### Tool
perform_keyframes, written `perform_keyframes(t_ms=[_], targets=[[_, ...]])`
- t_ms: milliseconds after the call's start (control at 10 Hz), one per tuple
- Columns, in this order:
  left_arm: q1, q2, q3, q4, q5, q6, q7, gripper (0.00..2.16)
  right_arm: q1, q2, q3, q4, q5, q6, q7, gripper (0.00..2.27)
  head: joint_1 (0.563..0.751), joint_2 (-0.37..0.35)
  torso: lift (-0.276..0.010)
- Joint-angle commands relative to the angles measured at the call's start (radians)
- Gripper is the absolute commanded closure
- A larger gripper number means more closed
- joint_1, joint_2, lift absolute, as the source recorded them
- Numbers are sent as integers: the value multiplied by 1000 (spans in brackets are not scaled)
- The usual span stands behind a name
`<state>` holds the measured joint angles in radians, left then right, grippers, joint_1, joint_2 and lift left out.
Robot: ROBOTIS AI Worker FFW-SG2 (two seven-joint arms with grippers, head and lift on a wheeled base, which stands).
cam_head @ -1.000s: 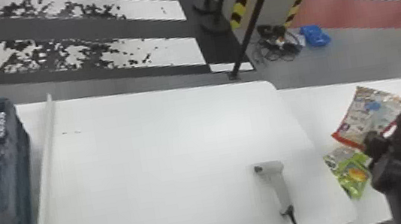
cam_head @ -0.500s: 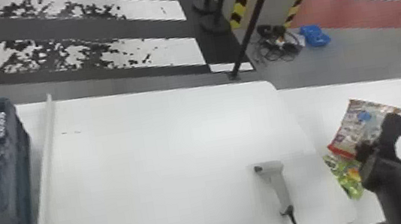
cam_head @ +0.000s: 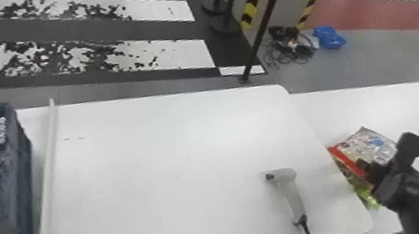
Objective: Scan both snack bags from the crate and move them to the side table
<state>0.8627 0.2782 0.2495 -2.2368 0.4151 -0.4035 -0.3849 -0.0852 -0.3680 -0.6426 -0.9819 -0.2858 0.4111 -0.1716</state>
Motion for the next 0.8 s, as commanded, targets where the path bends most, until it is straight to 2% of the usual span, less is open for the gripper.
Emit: perform_keyframes(t_ms=[0, 100, 200, 300, 400, 500, 600, 700], targets=[[-10, -4, -13, 6, -4, 4, 12, 60, 136, 58, -2, -193, -108, 36, 7, 49, 695, -350, -29], [-21, -5, -27, 9, -6, 16, 17, 63, 217, 135, 11, -376, -104, 30, 11, 53, 695, -350, -29], [-31, -5, -36, 8, -6, 53, 32, 63, 309, 182, 49, -541, -108, 33, 17, 53, 695, -350, -29], [-48, -7, -42, 0, -6, 124, 49, 66, 380, 224, 73, -696, -153, 159, 63, 70, 695, -350, -29], [-56, -8, -53, -9, -6, 157, 73, 66, 441, 270, 116, -857, -171, 251, 96, 97, 695, -350, -29], [-65, -8, -56, -26, -4, 246, 101, 66, 513, 294, 208, -994, -127, 217, 98, 100, 695, -350, -29], [-70, -16, -58, -35, -4, 289, 113, 66, 568, 307, 304, -1092, -49, 150, 96, 100, 695, -347, -29], [-70, -19, -61, -58, -4, 378, 129, 66, 604, 328, 382, -1160, 22, 98, 96, 100, 695, -266, -29]])
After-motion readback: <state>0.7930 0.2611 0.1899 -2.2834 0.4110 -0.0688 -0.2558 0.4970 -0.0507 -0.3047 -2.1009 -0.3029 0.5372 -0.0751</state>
